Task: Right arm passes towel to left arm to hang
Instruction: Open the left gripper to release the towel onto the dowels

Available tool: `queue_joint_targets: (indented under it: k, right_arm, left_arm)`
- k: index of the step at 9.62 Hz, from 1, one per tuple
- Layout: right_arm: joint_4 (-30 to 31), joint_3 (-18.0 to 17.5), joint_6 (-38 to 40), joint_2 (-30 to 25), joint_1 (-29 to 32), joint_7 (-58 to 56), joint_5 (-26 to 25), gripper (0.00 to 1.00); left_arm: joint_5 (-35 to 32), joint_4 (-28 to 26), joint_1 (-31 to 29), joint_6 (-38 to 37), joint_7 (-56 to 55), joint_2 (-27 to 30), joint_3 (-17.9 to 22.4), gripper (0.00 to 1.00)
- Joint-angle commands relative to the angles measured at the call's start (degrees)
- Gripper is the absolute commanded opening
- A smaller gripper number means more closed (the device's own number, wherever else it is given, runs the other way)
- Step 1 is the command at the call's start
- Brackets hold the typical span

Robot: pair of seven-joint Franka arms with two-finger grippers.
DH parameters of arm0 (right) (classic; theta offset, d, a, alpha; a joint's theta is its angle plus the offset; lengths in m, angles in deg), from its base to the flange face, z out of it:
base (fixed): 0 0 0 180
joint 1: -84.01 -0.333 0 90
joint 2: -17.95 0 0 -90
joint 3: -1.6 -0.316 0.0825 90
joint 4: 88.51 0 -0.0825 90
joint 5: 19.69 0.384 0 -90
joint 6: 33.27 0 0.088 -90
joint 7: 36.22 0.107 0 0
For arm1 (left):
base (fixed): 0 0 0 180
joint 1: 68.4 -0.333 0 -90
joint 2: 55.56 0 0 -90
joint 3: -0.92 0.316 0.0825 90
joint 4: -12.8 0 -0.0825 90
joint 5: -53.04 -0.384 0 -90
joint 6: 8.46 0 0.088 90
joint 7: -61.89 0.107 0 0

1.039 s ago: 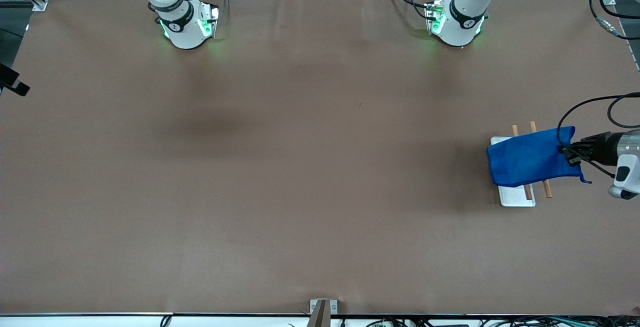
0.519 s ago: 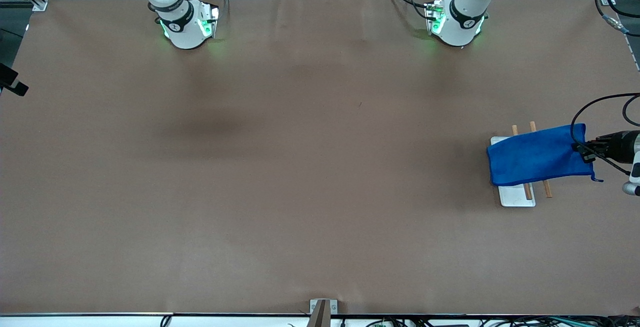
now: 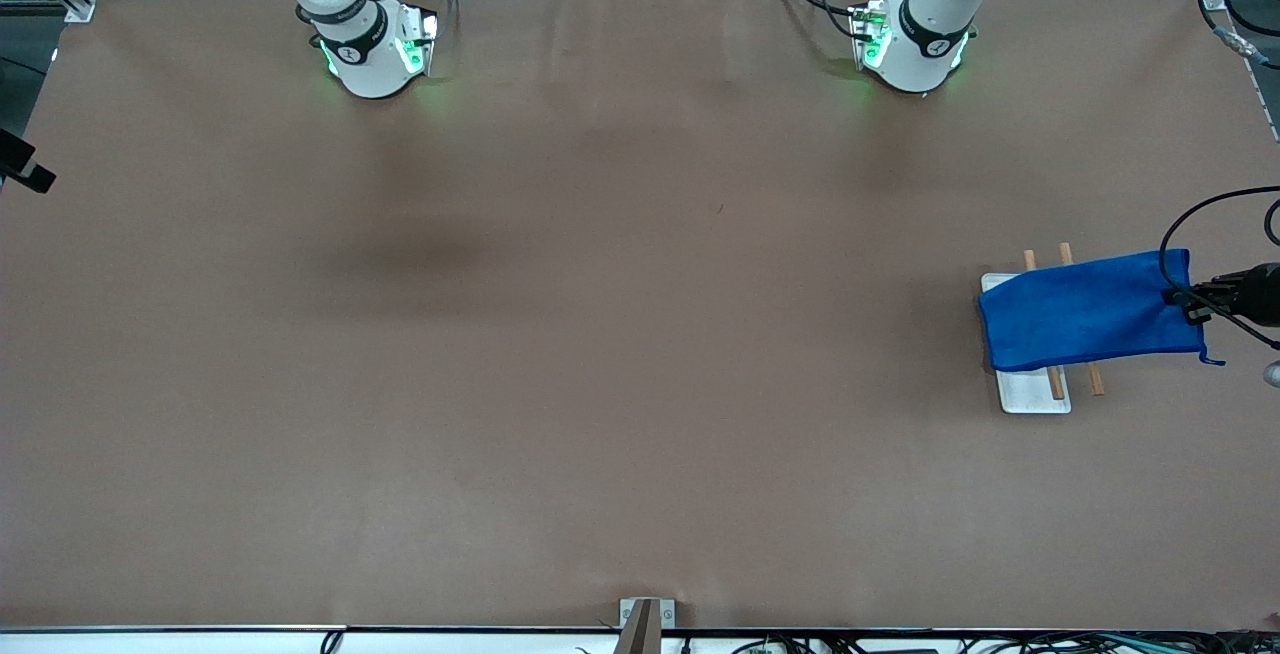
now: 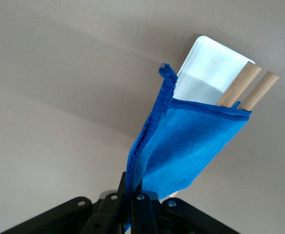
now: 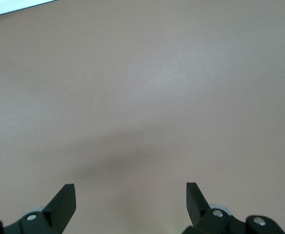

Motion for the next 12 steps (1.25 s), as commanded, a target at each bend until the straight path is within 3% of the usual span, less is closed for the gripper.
queue_joint_targets:
  k: [1, 3, 4, 5, 6, 9, 12]
  right_arm:
    - [-1.2, -2.0, 1.1, 0.4, 1.2, -1.0, -2.1, 1.00]
    - [-1.5, -2.1, 3.7, 0.4, 0.4, -1.2, -4.4, 1.00]
    - [-1.5, -1.9, 3.6, 0.4, 0.6, -1.8, -4.4, 1.00]
    - [-1.5, -1.9, 3.6, 0.4, 0.7, -3.4, -4.3, 1.00]
    - [-1.5, -1.8, 3.5, 0.4, 0.9, -3.8, -4.2, 1.00]
    - [-1.4, -1.5, 3.4, 0.4, 0.8, -3.7, -3.9, 1.00]
    - [-1.4, -1.4, 3.4, 0.4, 0.6, -3.7, -3.7, 1.00]
  left_arm:
    - [-1.1, -0.8, -0.4, 1.9, 2.0, -1.7, -0.2, 0.08]
    - [-1.1, -0.7, -1.4, 2.3, 2.2, -2.3, -0.2, 0.22]
    - [-1.1, -0.7, -1.5, 2.3, 2.3, -2.3, -0.2, 0.37]
    - [-2.8, -0.6, -1.4, 2.3, 3.8, -2.2, -0.2, 0.78]
    - [-3.6, -0.5, -1.4, 2.3, 4.7, -1.7, -0.2, 1.00]
    - [-6.1, 0.2, -0.9, 2.3, 10.5, 1.8, -1.0, 1.00]
    - [-6.2, 6.5, -0.7, 1.8, 16.2, 5.2, -3.2, 1.00]
